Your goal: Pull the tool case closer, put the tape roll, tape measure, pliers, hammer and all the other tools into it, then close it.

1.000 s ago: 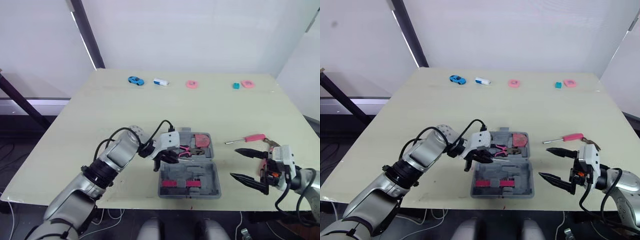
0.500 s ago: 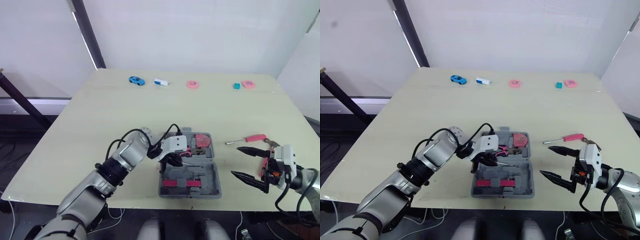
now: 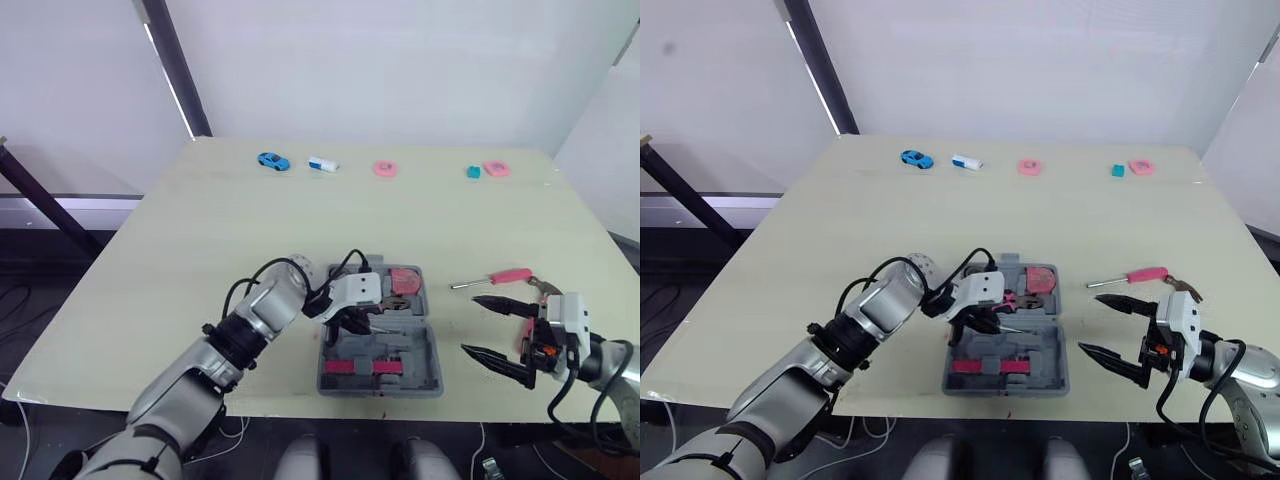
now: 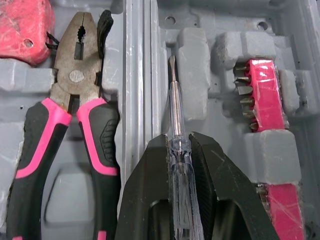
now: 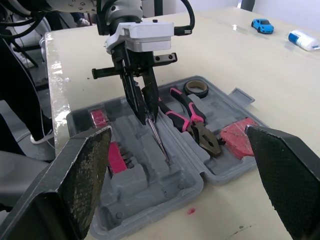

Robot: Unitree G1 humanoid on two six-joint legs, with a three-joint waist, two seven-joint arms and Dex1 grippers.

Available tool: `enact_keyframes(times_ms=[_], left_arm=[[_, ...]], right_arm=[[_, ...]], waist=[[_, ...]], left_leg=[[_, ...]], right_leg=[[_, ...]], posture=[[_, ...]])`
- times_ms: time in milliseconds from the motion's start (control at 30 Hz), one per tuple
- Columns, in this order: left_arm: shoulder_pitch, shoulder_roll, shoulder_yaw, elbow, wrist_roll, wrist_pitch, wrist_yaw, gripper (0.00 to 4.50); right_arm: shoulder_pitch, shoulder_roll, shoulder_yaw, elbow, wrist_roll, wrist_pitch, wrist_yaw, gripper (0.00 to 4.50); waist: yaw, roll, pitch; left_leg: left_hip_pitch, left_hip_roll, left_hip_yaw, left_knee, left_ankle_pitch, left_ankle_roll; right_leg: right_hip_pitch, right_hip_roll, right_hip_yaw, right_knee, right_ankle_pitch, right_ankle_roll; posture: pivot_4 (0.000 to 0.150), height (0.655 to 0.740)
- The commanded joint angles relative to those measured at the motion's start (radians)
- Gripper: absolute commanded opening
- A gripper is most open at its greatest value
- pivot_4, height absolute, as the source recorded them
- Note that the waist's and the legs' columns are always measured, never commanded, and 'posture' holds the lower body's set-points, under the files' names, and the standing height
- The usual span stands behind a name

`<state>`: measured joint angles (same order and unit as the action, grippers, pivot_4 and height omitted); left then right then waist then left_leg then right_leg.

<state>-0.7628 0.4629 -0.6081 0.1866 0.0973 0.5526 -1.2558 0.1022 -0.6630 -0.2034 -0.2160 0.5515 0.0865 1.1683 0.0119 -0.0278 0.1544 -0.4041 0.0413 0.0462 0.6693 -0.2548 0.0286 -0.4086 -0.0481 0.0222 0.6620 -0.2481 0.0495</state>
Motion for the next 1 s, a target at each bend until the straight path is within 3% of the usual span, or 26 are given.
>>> enact_keyframes(times_ms=[33, 533, 600, 767, 1000], left_arm=[[-0.02, -0.011, -0.009, 0.0, 0.012, -0.014, -0.005, 0.11], [-0.012, -0.026, -0.003, 0.041, 0.023, -0.032, 0.001, 0.11], [-0.012, -0.022, -0.003, 0.038, 0.023, -0.041, -0.009, 1.13], [-0.004, -0.016, -0.003, 0.028, 0.036, -0.056, -0.005, 3.12], [-0.004, 0.003, 0.012, -0.017, 0.035, -0.061, -0.007, 3.12]], right_arm=[[0.002, 0.003, -0.016, -0.007, 0.002, -0.027, -0.003, 4.5], [0.015, 0.022, -0.002, -0.016, -0.015, -0.044, -0.022, 4.5], [0.016, 0.024, -0.002, -0.018, -0.016, -0.043, -0.023, 4.5], [0.02, 0.022, -0.006, -0.02, -0.015, -0.045, -0.02, 4.5], [0.016, 0.022, -0.004, -0.012, -0.018, -0.048, -0.018, 4.5]], waist=[[0.0, 0.0, 0.0], [0.001, 0.0, 0.0], [0.0, 0.0, 0.0], [0.001, 0.0, 0.0], [0.0, 0.0, 0.0]], left_leg=[[0.0, 0.0, 0.0, 0.0, 0.0, 0.0], [0.0, 0.0, 0.0, 0.0, 0.0, 0.0], [0.0, 0.0, 0.0, 0.0, 0.0, 0.0], [0.0, 0.0, 0.0, 0.001, 0.0, 0.0], [0.0, 0.0, -0.001, 0.002, 0.0, 0.0]], right_leg=[[0.0, 0.0, 0.0, 0.0, 0.0, 0.0], [0.0, 0.0, 0.0, 0.0, 0.0, 0.0], [0.0, 0.0, 0.0, 0.0, 0.0, 0.0], [0.0, 0.0, 0.001, 0.001, 0.0, 0.0], [0.001, 0.001, 0.002, 0.001, 0.0, 0.0]], posture=[[0.15, 0.74], [0.15, 0.74], [0.15, 0.74], [0.15, 0.74], [0.15, 0.74]])
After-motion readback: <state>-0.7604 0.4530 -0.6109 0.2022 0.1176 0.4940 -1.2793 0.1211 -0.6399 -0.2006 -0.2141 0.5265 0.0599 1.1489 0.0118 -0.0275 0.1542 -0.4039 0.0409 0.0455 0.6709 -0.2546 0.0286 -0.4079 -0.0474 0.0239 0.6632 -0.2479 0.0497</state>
